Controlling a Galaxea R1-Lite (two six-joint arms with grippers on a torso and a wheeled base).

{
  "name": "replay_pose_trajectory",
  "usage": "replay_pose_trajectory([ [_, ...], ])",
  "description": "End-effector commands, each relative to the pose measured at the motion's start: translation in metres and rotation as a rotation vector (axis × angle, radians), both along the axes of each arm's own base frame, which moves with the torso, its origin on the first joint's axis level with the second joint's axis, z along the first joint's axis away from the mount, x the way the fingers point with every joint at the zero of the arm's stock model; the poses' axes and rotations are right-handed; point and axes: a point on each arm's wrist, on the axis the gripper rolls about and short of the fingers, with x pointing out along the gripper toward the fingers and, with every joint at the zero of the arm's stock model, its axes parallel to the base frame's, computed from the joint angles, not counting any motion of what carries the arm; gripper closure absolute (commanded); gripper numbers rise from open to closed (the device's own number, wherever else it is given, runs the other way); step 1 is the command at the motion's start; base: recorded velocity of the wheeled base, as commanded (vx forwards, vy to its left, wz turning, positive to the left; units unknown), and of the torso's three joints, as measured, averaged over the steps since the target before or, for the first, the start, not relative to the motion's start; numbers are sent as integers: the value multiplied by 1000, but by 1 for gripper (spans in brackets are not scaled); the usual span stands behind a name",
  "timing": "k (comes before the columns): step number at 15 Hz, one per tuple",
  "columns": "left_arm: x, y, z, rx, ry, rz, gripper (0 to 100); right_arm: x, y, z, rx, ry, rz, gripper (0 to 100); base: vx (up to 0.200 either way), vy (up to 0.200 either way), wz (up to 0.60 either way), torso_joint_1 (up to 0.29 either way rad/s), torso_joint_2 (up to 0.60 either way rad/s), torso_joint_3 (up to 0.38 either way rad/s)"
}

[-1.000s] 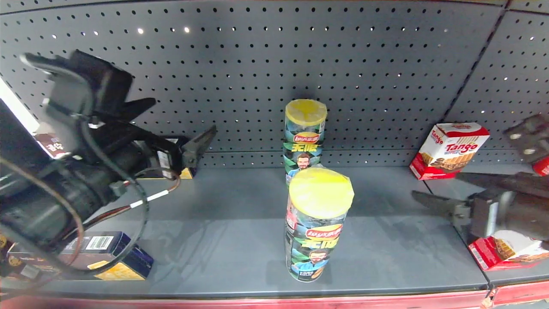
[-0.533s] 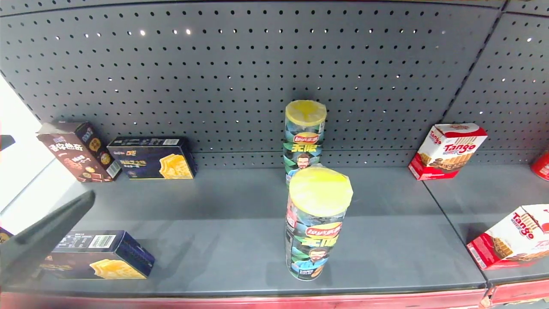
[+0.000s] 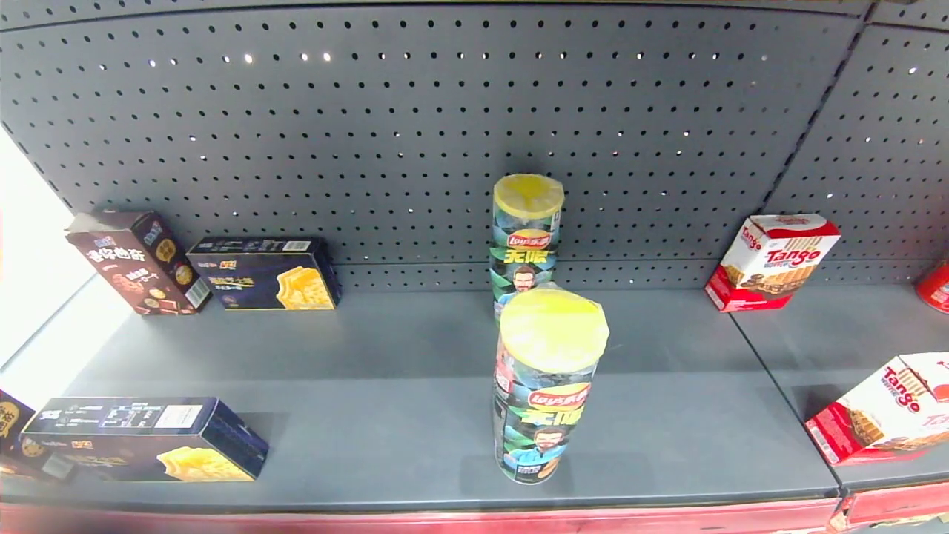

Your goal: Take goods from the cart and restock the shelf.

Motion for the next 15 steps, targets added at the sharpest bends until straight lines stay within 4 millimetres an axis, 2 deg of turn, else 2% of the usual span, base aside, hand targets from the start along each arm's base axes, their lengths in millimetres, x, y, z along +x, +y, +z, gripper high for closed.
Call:
replay_pose_trajectory([
  [1, -7, 4, -29, -17, -2, 3, 0, 2, 0, -17, -2, 51, 1, 0, 0, 0, 0, 0, 0, 0],
  [5, -3, 1, -28, -12, 55, 44, 0, 5, 1, -25, -15, 158, -47, 0, 0, 0, 0, 0, 0, 0],
  [8, 1, -4, -27, 6, 127, 196, 0, 5, 1, -25, 13, 163, -81, 0, 0, 0, 0, 0, 0, 0],
  [11, -3, -7, -27, -34, 96, 469, 0, 2, 1, -25, 49, 133, -69, 0, 0, 0, 0, 0, 0, 0],
  [13, -11, -8, -30, -122, 8, 471, 0, 2, 1, -31, 39, 188, -69, 0, 0, 0, 0, 0, 0, 0],
  [15, -11, -8, -29, -202, 13, 468, 0, 2, 2, -31, 38, 188, -57, 0, 0, 0, 0, 0, 0, 0],
])
